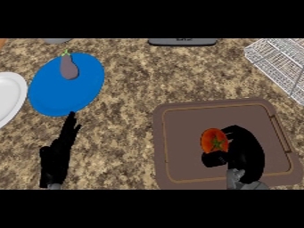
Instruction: Pick the tomato from the tray and place it in the tiered basket
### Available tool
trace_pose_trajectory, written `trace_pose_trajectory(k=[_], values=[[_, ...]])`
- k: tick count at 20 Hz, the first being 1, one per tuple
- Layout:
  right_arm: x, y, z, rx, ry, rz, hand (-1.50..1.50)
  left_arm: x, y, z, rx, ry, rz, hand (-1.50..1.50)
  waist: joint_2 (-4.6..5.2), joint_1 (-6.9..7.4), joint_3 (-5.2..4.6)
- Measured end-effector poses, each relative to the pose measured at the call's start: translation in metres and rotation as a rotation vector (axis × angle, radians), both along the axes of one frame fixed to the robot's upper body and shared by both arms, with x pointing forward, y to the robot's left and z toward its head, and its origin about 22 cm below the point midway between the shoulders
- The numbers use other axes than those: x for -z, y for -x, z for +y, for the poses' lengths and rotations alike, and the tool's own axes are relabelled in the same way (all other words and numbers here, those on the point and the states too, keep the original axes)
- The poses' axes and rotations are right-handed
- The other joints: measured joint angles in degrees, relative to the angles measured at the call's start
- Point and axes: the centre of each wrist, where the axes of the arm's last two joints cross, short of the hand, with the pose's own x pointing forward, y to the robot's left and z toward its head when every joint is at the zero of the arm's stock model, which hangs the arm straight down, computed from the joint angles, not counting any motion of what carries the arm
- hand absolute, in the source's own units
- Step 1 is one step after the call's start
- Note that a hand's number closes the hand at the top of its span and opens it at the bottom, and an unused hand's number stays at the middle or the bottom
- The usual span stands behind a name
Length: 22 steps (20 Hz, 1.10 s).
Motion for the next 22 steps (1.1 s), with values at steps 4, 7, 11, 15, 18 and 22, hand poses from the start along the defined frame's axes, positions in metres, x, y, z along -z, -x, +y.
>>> trace_pose_trajectory(k=[4,7,11,15,18,22], values=[[0.004,-0.004,0.002,-0.018,0.067,-0.012,1.50,-0.001,0.000,0.001,-0.001,0.006,0.007,0.00,-0.22,-0.06,-0.15],[0.005,-0.011,-0.013,-0.012,0.099,-0.008,1.50,0.000,0.000,0.001,0.003,0.007,0.007,0.00,-0.30,-0.06,-0.12],[0.010,-0.011,-0.087,-0.048,0.147,0.079,1.50,0.002,0.003,0.000,-0.001,0.004,-0.004,0.00,-0.08,-0.55,0.05],[-0.008,-0.012,-0.173,-0.041,0.185,0.112,1.50,0.002,0.003,0.000,-0.009,0.001,-0.005,0.00,0.13,-0.74,0.22],[-0.035,-0.010,-0.211,-0.011,0.180,0.055,1.50,0.003,0.005,-0.002,-0.008,0.002,-0.011,0.00,0.11,-0.80,0.23],[-0.082,-0.010,-0.229,0.061,0.156,-0.122,1.50,0.003,0.005,0.001,-0.010,0.003,-0.003,0.00,-0.03,-1.00,0.23]])
